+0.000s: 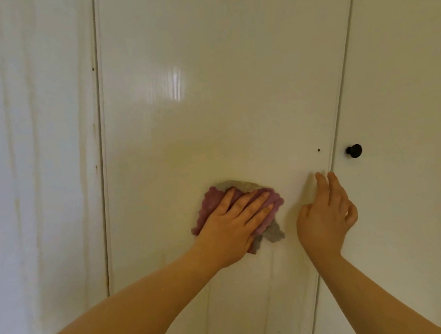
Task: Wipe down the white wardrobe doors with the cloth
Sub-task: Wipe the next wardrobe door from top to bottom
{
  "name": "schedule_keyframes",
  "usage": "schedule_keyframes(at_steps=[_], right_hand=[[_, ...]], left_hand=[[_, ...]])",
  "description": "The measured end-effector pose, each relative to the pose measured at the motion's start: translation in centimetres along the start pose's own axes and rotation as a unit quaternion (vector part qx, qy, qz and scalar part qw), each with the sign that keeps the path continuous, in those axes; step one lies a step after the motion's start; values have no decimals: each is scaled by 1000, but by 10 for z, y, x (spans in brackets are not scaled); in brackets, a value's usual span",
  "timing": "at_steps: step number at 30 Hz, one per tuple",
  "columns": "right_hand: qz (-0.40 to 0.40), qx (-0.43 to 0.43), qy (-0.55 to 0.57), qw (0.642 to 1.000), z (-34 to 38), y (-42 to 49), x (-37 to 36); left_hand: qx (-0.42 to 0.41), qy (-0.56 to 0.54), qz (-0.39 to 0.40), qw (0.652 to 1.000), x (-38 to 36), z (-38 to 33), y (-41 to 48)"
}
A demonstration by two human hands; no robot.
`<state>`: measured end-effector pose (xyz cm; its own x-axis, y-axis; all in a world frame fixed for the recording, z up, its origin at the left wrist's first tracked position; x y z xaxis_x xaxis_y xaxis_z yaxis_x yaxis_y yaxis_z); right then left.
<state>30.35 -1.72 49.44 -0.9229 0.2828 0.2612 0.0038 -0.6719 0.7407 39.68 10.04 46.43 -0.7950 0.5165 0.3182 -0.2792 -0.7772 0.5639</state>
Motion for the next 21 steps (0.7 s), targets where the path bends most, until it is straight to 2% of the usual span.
schedule_keyframes(at_steps=[4,9,15,17,21], right_hand=[[61,-26,-44,997,-41,15,-1],[202,6,-92,975,-65,22,-15],[242,50,-126,961,-73,27,-15],[244,62,-126,960,-77,28,-13],[257,93,-108,956,-78,27,-17]], left_hand=[[-31,10,2,999,-10,-33,44],[-57,11,24,998,-28,-76,84],[-158,54,12,986,-40,-98,86],[-125,32,2,992,-33,-91,89],[21,11,-23,999,-24,-76,93]])
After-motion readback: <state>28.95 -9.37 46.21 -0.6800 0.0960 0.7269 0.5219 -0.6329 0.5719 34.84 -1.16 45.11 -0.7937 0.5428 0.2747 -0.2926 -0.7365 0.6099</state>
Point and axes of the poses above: each hand's wrist, its own y-axis towards the middle knuckle, its own x-axis out of the back of the hand, z = x × y, the point moved 9 cm from there along y, towards the middle knuckle, and after that the axes turned 13 degrees about -x, right-handed, at the moved point
